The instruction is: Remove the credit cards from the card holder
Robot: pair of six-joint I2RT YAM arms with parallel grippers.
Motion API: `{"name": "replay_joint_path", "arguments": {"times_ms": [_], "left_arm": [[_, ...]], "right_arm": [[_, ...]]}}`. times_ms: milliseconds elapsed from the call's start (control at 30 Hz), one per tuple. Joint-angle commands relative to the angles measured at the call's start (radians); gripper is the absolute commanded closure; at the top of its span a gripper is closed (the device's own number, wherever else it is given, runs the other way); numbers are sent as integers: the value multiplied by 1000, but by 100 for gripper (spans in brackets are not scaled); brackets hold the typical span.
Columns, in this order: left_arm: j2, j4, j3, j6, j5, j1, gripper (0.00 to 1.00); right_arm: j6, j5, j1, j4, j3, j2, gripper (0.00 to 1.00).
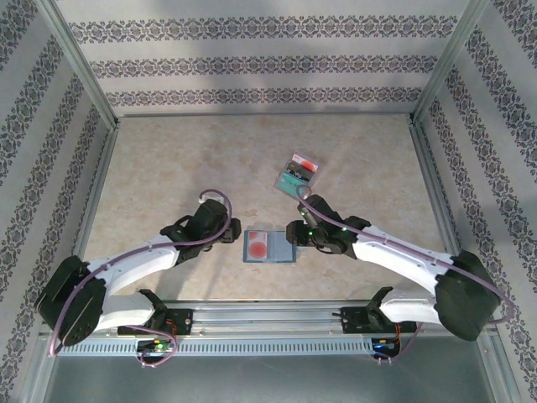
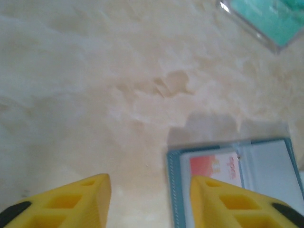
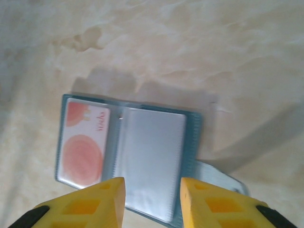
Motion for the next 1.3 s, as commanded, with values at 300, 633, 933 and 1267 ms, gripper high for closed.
{"name": "replay_joint_path", "arguments": {"times_ms": [300,633,933,1267], "left_arm": [[157,139,34,-36,147,-54,79],[207,183,31,-42,181,-55,90],[231,209,10,-58,178,-55,92],[253,225,3,-70,198,-55,94]], "right_arm": [[68,-227,-4,231,23,203,70],[98,-251,2,296,26,261,71],[104,-257,11,317,34,301,73],[110,-270,18,342,48,359,74]]}}
